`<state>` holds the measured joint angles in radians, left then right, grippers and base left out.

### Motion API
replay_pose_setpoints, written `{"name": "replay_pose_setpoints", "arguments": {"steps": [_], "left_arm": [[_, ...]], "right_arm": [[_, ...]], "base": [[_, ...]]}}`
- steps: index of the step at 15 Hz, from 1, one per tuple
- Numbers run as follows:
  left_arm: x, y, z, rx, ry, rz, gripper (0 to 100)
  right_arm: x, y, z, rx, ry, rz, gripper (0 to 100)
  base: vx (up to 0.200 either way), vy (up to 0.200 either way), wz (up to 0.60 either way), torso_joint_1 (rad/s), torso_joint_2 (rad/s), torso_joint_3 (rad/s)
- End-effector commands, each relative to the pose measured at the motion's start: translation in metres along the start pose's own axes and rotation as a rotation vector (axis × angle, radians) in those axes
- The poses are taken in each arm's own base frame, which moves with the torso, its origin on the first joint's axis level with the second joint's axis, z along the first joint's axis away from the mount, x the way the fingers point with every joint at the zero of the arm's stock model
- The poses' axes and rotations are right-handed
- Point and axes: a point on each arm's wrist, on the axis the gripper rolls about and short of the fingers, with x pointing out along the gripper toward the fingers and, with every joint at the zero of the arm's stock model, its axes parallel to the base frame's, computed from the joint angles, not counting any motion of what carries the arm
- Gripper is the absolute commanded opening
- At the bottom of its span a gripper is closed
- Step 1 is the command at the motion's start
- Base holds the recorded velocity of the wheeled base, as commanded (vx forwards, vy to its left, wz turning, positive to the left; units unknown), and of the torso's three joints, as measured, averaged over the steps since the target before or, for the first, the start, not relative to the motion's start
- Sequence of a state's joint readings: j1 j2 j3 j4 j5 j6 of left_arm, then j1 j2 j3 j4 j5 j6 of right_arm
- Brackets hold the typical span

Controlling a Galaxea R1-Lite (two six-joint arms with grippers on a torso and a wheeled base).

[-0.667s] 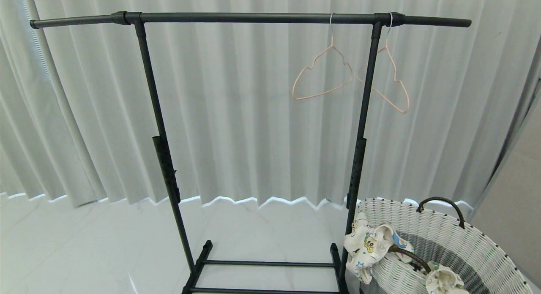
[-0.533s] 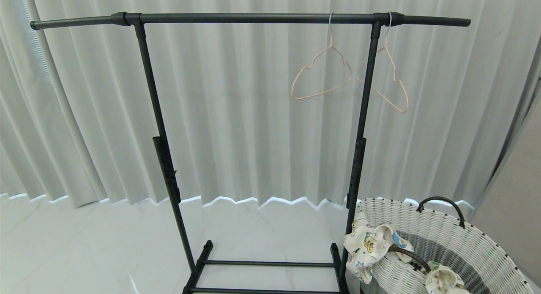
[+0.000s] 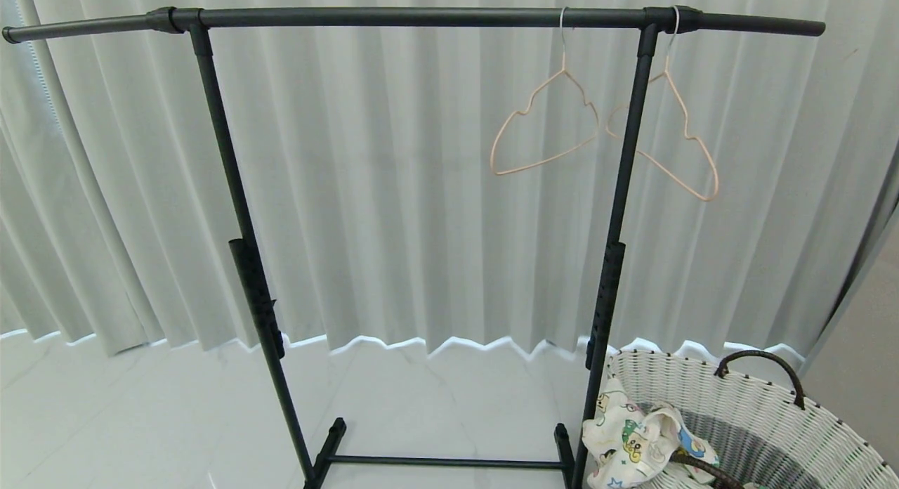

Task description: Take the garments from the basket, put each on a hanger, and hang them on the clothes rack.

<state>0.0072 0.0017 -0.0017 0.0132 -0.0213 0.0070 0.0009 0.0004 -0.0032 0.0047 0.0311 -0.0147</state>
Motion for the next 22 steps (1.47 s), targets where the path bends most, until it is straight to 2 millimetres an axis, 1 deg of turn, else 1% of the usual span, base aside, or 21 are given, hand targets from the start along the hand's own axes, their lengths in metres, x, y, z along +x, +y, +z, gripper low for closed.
{"name": "replay_pose_setpoints", "arguments": {"steps": [1,3,7,8,9,10,11,12,13,14,15,16,18,19,20,21,22], "left_arm": [[0.000,0.000,0.000,0.001,-0.001,0.002,100],[0.000,0.000,0.000,0.005,-0.001,0.000,100],[0.000,0.000,0.000,0.005,-0.001,0.000,100],[0.000,0.000,0.000,0.005,0.001,0.002,100],[0.000,0.000,0.000,0.005,0.001,0.000,100],[0.000,0.000,0.000,0.005,-0.001,0.000,100],[0.000,0.000,0.000,0.005,-0.001,0.002,100],[0.000,0.000,0.000,0.005,-0.001,0.000,100],[0.000,0.000,0.000,0.005,-0.001,0.000,100],[0.000,0.000,0.000,0.005,-0.001,0.002,100],[0.000,0.000,0.000,0.005,-0.001,0.000,100],[0.000,0.000,0.000,0.005,-0.001,0.000,100],[0.000,0.000,0.000,0.005,-0.001,0.000,100],[0.000,0.000,0.000,0.005,-0.001,0.000,100],[0.000,0.000,0.000,0.005,-0.001,0.002,100],[0.000,0.000,0.000,0.005,-0.001,0.000,100],[0.000,0.000,0.000,0.005,-0.001,0.002,100]], "right_arm": [[0.000,0.000,0.000,-0.004,0.003,0.002,100],[0.002,0.000,0.000,0.000,0.022,0.010,100],[0.000,0.000,0.002,0.005,-0.005,0.011,100],[-0.002,0.000,0.027,0.041,-0.034,0.076,100],[0.005,-0.001,0.064,0.129,-0.015,0.130,100],[0.016,-0.001,0.096,0.148,0.006,0.137,100],[0.033,0.000,0.110,0.125,0.069,0.132,100],[0.051,0.000,0.109,0.039,0.158,0.128,100],[0.060,0.000,0.104,-0.036,0.222,0.120,100],[0.082,-0.003,0.090,-0.165,0.406,0.065,100],[0.097,-0.007,0.081,-0.268,0.524,0.034,100],[0.108,-0.011,0.068,-0.322,0.639,0.020,100],[0.118,-0.013,0.044,-0.377,0.794,0.068,100],[0.116,-0.012,0.026,-0.408,0.897,0.116,100],[0.113,-0.012,0.017,-0.422,0.948,0.140,100],[0.108,-0.011,0.001,-0.420,1.015,0.166,100],[0.104,-0.010,-0.010,-0.418,1.040,0.177,100]], "base": [[0.000,0.000,0.00,0.000,0.00,0.000],[0.000,0.000,0.00,0.000,0.00,0.000],[0.000,0.000,0.00,0.000,0.00,0.000],[0.000,0.000,0.00,0.000,0.00,0.000],[0.000,0.000,0.00,0.000,0.00,0.000],[0.000,0.000,0.00,0.000,0.00,0.000],[0.000,0.000,0.00,0.000,0.00,0.000],[0.000,0.000,0.00,0.000,0.00,0.000],[0.000,0.000,0.00,0.000,0.00,0.000],[0.000,0.000,0.00,0.000,0.00,0.000],[0.000,0.000,0.00,0.000,0.00,0.000],[0.000,0.000,0.00,0.000,0.00,0.000],[0.000,0.000,0.00,0.000,0.00,0.000],[0.000,0.000,0.00,0.000,0.00,0.000],[0.000,0.000,0.00,0.000,0.00,0.000],[0.000,0.000,0.00,0.000,0.00,0.000],[0.000,0.000,0.00,0.000,0.00,0.000]]}}
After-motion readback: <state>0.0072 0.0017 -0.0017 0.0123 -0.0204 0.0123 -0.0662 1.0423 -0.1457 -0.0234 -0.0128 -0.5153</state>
